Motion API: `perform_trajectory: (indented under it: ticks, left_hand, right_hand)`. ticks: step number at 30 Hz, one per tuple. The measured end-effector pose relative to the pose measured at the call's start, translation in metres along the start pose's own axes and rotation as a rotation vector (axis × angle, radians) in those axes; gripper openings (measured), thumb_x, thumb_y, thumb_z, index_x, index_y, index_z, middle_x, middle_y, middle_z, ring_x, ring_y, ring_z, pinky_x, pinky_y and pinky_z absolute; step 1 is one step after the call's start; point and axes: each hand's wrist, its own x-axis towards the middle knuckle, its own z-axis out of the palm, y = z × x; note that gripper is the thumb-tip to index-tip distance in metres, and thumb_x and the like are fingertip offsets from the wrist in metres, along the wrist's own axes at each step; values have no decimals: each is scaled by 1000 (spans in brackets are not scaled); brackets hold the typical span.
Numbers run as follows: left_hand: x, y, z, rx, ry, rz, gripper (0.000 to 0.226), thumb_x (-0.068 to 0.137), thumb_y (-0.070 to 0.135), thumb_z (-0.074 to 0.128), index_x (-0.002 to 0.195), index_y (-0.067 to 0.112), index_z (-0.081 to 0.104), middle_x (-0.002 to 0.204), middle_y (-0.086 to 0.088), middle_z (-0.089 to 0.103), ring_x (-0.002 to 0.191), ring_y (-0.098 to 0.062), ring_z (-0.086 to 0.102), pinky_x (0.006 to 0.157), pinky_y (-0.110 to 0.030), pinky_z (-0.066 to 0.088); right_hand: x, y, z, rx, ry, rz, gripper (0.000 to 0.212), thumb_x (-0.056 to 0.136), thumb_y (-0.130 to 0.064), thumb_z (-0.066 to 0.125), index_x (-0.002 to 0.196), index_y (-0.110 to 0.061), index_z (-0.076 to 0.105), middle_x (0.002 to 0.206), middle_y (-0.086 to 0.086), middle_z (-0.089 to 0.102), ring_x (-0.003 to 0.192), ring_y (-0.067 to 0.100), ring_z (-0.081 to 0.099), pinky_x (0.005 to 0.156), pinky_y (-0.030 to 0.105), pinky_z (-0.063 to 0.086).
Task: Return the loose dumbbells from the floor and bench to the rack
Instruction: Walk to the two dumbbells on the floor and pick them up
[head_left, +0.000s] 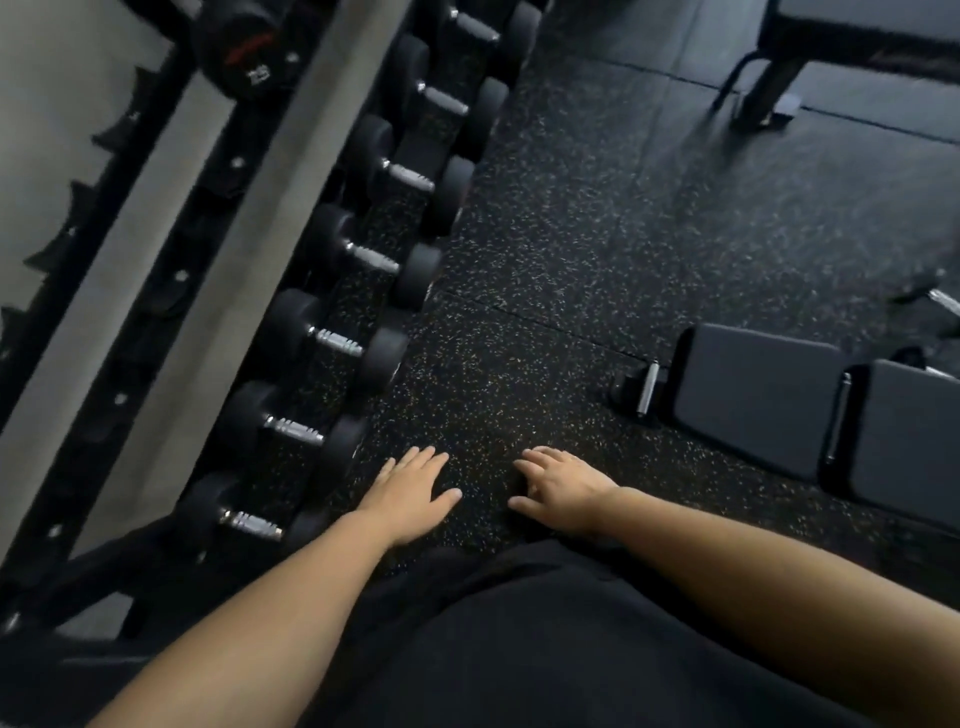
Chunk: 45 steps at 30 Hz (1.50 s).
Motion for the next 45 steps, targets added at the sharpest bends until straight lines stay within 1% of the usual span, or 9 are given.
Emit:
perform_trajectory:
  ticks: [8,14,21,27,29,32,38,40,45]
  left_hand:
    - [66,38,-61,112,-65,134,69,97,55,39,155,21,23,164,1,17,151,-19,8,122,-43,6]
    - [125,51,-128,173,-65,287,69,95,53,44,152,19,30,160,-1,28,147,-19,21,120,-48,17]
    - [198,45,-215,212,-127,333,63,91,56,43,141,19,43,142,-2,48,134,-22,40,113,-47,29]
    - [251,63,-278,258,-206,366,70,92,55,45,149,15,36,152,-3,42,140,-22,36,114,-42,30]
    - [266,81,-296,293,-227,390,69,95,51,45,151,13,32,156,-5,36,143,-22,32,116,-41,28]
    - [289,116,-318,352,-256,445,68,97,48,46,152,11,30,158,-5,34,144,-22,31,117,-38,26]
    - [339,214,-347,479,-249,552,69,96,49,45,152,11,31,157,-7,35,144,-21,32,118,-40,26]
    - [352,253,-356,524,-242,570,68,97,49,45,151,11,31,156,-7,36,143,-21,33,118,-40,27]
    - [374,350,-380,674,-259,604,68,98,50,43,153,13,29,159,-6,31,146,-21,27,120,-37,22]
  right_hand:
    - [1,43,-37,212,104,149,76,98,-61,37,155,-12,29,163,10,26,149,29,21,122,39,15]
    - [29,54,-74,331,144,251,75,98,-61,38,155,-12,29,163,11,26,149,28,22,122,38,16]
    - [73,63,-136,477,220,416,75,98,-59,40,154,-10,31,161,9,30,148,25,26,121,37,20]
    - [86,78,-187,591,269,548,74,98,-58,40,154,-10,30,162,8,29,149,23,24,122,35,17]
    - [86,88,-200,630,315,590,72,97,-59,41,150,-10,38,155,5,40,144,25,34,119,38,25]
    - [82,107,-212,729,346,670,67,90,-68,36,132,-18,52,128,1,59,123,26,53,103,43,42]
    - [68,168,-241,854,428,714,74,95,-60,42,151,-12,37,156,8,39,144,25,34,119,41,26]
    - [63,200,-249,883,456,723,74,94,-63,41,148,-13,41,152,7,45,140,25,39,117,39,28]
    - [36,276,-278,948,524,786,54,94,-58,45,122,-12,56,121,2,59,116,25,54,97,39,41]
